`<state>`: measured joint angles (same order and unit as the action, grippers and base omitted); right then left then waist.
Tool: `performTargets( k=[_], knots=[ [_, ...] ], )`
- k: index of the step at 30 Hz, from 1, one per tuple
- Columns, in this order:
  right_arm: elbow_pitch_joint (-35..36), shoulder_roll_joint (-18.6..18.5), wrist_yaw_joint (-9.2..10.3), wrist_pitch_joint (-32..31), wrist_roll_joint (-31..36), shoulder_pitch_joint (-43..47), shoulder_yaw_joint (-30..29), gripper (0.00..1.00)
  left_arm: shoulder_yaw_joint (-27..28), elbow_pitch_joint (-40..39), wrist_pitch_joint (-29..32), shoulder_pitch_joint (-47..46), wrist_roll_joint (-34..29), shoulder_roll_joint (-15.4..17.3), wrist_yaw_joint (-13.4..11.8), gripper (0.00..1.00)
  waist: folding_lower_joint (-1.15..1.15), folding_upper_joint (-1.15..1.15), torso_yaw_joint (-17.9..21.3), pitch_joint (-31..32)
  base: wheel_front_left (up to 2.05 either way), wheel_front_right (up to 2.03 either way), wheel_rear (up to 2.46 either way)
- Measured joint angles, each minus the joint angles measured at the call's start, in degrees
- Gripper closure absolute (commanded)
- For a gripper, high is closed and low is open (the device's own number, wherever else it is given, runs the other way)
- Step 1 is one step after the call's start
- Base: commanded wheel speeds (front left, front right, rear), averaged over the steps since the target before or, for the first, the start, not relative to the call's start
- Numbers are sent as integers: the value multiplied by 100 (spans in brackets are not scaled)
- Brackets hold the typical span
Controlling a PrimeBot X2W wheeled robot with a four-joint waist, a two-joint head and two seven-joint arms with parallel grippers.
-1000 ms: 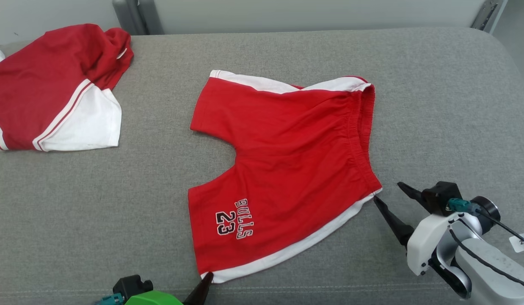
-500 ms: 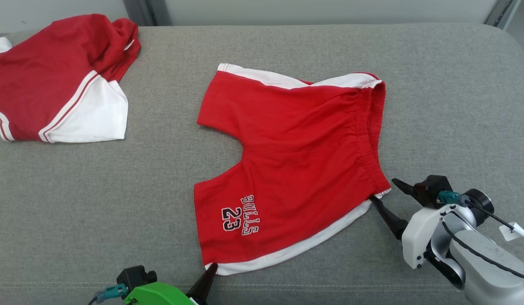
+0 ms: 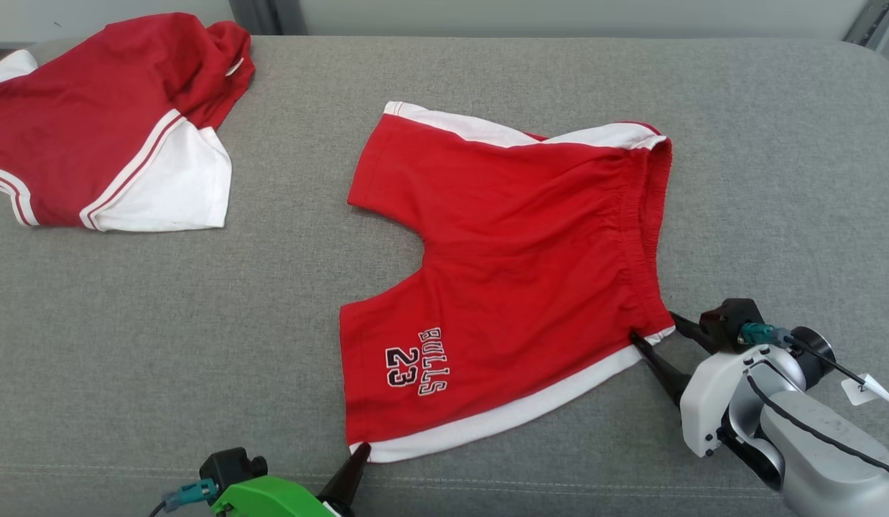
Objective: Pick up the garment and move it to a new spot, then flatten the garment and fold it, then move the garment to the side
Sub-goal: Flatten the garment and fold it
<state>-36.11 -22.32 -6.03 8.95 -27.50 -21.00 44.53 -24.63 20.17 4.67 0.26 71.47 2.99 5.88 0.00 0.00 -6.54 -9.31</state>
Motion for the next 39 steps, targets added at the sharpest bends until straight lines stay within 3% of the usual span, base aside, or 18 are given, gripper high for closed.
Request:
performTargets(
  k=[1, 3, 4, 16, 23, 32, 39],
  knots=[
    [-26, 5, -1, -1, -32, 0, -2, 60, 1, 1, -20, -1, 22, 0, 10, 95, 0, 0, -6, 1, 0, 0, 0],
    [-74, 7, -8, -19, -87, 0, -2, 95, 1, 0, -21, -2, 101, -1, 16, 96, 0, 0, -15, 0, 0, 0, 0],
    [-86, 8, -26, -20, -109, 0, -4, 100, 2, 0, -21, -3, 135, -1, 20, 97, 0, 0, -17, -1, 0, 0, 0],
    [40, -36, -112, -298, -725, 4, 62, 100, 280, -267, -201, -164, 247, 21, 63, 100, 0, 0, 1, 74, 0, 0, 0],
    [726, -224, -112, -938, -1407, 181, 621, 100, 725, -747, -378, -197, 249, 446, 67, 100, 0, 0, 96, 224, 0, 0, 0],
    [1800, -656, -152, -1419, -2231, 316, 754, 100, 1055, -1480, -432, 111, 305, 869, 68, 93, 0, 0, 327, 428, 0, 0, 0],
    [2336, -1257, -146, -1673, -2640, 678, 720, 100, 1311, -2030, -474, 328, 304, 1196, -38, 93, 0, 0, 449, 530, 0, 0, 0]
  ],
)
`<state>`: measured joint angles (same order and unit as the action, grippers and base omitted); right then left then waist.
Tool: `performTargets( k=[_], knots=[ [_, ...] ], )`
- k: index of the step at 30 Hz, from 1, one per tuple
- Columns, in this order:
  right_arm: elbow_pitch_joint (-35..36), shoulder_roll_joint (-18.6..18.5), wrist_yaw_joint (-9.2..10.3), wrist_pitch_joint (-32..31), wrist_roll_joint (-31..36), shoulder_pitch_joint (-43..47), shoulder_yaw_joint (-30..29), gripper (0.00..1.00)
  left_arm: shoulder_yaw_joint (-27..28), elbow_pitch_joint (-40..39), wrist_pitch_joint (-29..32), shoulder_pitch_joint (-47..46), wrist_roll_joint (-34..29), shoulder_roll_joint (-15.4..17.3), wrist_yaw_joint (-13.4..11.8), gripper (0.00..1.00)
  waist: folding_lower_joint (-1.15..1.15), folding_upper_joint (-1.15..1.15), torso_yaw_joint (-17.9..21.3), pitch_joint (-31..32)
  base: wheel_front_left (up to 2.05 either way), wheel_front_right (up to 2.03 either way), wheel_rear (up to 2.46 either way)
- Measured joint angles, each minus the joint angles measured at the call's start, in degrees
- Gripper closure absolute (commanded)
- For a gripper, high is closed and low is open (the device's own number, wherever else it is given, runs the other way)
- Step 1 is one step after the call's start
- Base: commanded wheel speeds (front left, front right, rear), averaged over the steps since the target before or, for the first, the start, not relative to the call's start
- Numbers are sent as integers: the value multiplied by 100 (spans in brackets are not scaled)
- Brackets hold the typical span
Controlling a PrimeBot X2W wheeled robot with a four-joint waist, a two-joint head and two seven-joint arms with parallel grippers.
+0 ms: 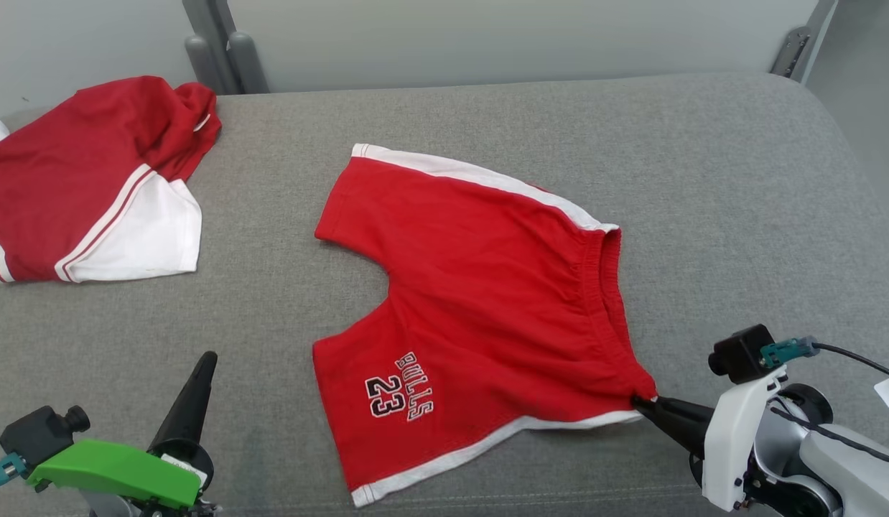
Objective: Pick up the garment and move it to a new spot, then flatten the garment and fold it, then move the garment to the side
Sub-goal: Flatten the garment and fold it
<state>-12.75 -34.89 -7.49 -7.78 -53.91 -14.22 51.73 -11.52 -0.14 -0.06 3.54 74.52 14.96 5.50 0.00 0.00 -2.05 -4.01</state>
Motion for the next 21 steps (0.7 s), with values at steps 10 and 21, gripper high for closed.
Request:
performTargets(
  k=[10, 21],
  knots=[
    [694, -339, 0, -136, -312, 216, -103, 100, -250, -348, 242, 653, 382, -220, -237, 83, 0, 0, 29, 18, 0, 0, 0],
    [1161, -682, 0, -290, -415, 311, -180, 100, -798, 10, 690, 969, 876, -648, -401, 0, 0, 0, -84, -3, 0, 0, 0]
  ],
)
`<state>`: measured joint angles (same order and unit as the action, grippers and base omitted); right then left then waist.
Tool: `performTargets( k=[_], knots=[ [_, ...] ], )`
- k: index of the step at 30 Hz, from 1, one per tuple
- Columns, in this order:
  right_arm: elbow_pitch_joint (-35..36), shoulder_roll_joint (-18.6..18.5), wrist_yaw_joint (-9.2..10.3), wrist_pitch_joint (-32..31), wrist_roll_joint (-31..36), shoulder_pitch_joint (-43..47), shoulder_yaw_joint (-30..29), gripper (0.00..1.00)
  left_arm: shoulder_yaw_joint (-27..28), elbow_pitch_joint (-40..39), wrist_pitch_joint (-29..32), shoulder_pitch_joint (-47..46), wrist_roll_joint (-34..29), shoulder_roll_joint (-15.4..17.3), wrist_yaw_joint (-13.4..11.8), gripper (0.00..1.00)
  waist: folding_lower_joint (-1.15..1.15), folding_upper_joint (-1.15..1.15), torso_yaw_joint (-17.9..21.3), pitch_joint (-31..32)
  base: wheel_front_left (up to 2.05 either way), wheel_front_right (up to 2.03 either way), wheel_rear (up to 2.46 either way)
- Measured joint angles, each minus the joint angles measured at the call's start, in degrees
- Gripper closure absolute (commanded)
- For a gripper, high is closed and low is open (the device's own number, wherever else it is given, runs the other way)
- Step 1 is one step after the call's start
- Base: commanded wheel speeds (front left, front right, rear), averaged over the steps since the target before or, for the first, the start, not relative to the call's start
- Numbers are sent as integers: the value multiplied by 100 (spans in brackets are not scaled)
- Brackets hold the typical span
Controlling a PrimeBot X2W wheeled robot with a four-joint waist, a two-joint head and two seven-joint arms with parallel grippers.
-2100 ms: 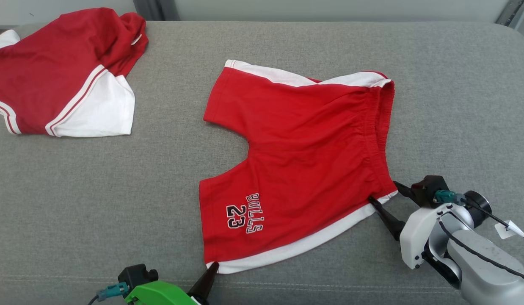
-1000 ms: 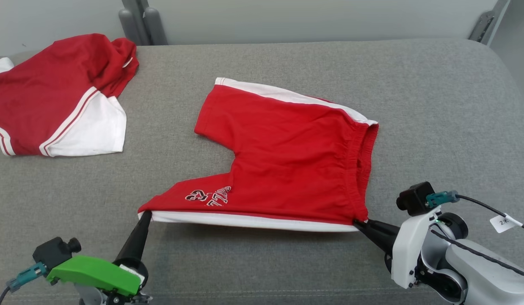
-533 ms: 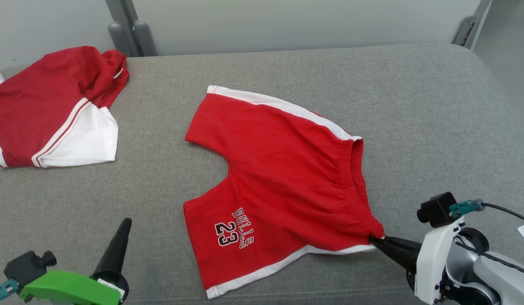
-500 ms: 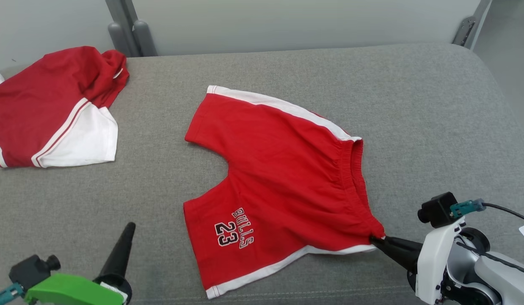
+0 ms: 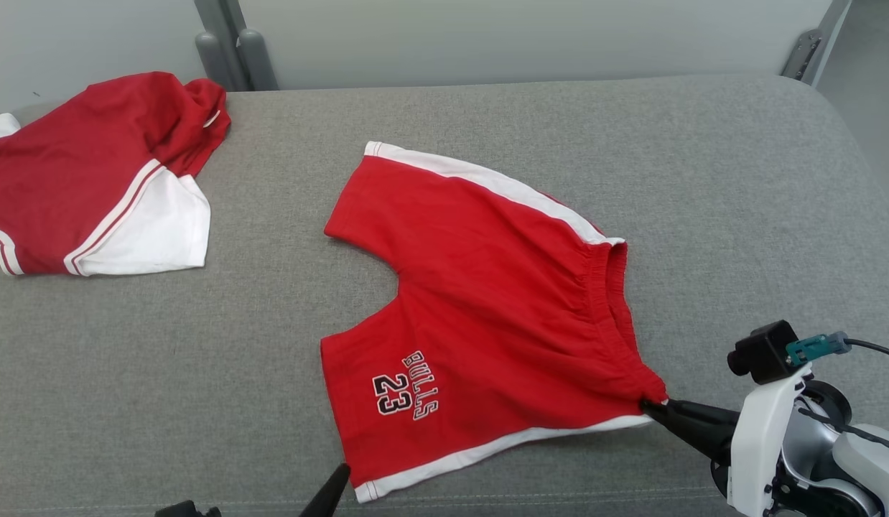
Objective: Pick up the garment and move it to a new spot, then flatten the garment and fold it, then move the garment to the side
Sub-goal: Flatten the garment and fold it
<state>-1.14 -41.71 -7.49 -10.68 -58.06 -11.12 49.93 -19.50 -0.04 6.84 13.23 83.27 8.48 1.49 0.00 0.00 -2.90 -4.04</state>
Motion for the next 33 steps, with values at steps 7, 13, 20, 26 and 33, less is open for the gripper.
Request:
performTargets(
  k=[7, 13, 20, 26, 33],
  knots=[
    [289, -122, 0, -112, -49, -1, -5, 100, -167, 515, 229, 32, 185, -122, -110, 0, 0, 0, 21, -60, 0, 0, 0],
    [463, -235, 52, -200, -59, -3, -53, 100, -149, 829, 288, -13, 346, -285, -154, 0, 0, 0, 57, -151, 0, 0, 0],
    [644, -341, 109, -257, -99, -7, -97, 100, -81, 1118, 260, -346, 431, -354, -148, 0, 0, 0, 102, -244, 0, 0, 0],
    [772, -389, 164, -309, -109, -7, -137, 100, -138, 1455, 268, -526, 430, -374, -94, 0, 0, 0, 127, -317, 0, 0, 0],
    [983, -513, 307, -392, -142, -7, -176, 100, -238, 1942, 222, -846, 420, -436, 111, 0, 0, 0, 141, -397, 0, 0, 0]
  ],
)
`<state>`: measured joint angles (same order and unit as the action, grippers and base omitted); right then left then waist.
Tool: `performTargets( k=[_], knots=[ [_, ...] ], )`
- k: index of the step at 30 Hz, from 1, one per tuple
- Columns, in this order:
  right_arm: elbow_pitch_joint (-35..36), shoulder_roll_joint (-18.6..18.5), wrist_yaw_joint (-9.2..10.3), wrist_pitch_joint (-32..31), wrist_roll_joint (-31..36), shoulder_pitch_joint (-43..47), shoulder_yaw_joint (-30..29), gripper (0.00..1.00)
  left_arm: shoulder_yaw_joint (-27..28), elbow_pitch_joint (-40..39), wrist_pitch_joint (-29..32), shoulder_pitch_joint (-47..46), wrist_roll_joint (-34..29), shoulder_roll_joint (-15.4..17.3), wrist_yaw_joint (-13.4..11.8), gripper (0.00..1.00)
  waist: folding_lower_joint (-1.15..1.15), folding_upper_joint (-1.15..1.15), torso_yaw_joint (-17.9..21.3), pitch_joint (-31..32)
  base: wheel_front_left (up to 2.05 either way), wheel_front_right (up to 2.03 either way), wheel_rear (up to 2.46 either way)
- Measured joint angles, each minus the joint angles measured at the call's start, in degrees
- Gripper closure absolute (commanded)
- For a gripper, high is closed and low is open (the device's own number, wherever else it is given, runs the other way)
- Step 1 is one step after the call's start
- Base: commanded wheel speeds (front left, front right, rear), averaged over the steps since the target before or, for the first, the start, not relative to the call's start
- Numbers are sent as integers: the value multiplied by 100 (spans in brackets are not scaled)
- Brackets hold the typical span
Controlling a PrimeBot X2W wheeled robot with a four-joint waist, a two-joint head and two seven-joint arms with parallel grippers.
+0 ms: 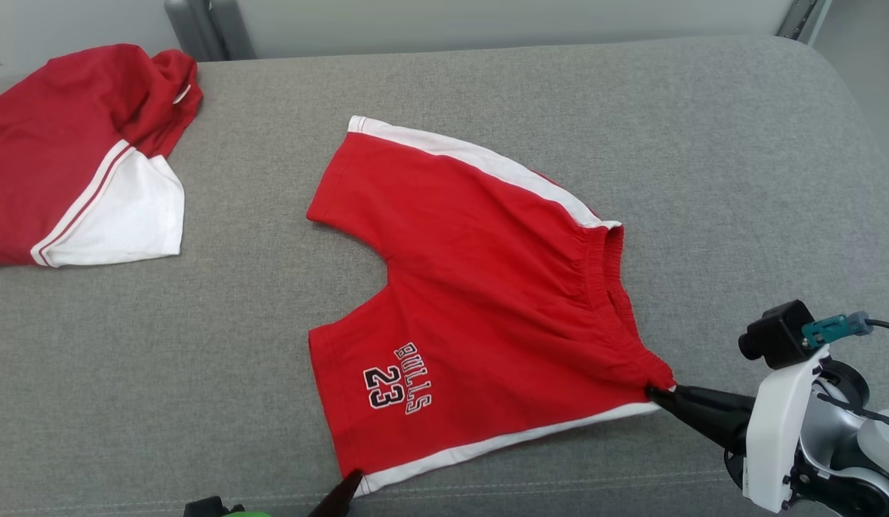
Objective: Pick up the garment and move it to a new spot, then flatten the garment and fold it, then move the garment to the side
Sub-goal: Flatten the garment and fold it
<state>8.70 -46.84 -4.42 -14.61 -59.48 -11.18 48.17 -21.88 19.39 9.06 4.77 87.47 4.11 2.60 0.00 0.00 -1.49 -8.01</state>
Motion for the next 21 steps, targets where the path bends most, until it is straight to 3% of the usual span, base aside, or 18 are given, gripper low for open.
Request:
performTargets(
  k=[6, 8, 9, 10, 12, 14, 15, 21],
  knots=[
    [62, -26, 48, -8, -2, 0, -18, 100, -44, 144, -4, -98, 0, -13, 89, 3, 0, 0, -5, -33, 0, 0, 0],
    [88, -35, 49, -9, -2, 0, -21, 100, -63, 197, -4, -140, 0, -16, 98, 22, 0, 0, -8, -43, 0, 0, 0],
    [97, -40, 52, -11, -3, 0, -21, 100, -71, 226, -4, -148, 0, -18, 99, 25, 0, 0, -10, -47, 0, 0, 0],
    [108, -43, 58, -16, -4, 0, -21, 100, -82, 252, -4, -151, 0, -19, 100, 49, 0, 0, -11, -51, 0, 0, 0],
    [122, -46, 64, -41, -9, 0, -23, 100, -104, 312, -4, -155, 0, -19, 104, 60, 0, 0, -13, -56, 0, 0, 0],
    [131, -47, 94, -41, -9, 0, -24, 100, -124, 356, -4, -162, 0, -20, 147, 91, 0, 0, -15, -60, 0, 0, 0],
    [138, -47, 96, -41, -10, 0, -24, 100, -137, 370, -4, -170, 0, -20, 152, 100, 0, 0, -15, -62, 0, 0, 0],
    [153, -48, 101, -42, -16, 1, -24, 100, -155, 381, -63, -280, 0, -59, 253, 100, 0, 0, -20, -68, 0, 0, 0]
  ],
)
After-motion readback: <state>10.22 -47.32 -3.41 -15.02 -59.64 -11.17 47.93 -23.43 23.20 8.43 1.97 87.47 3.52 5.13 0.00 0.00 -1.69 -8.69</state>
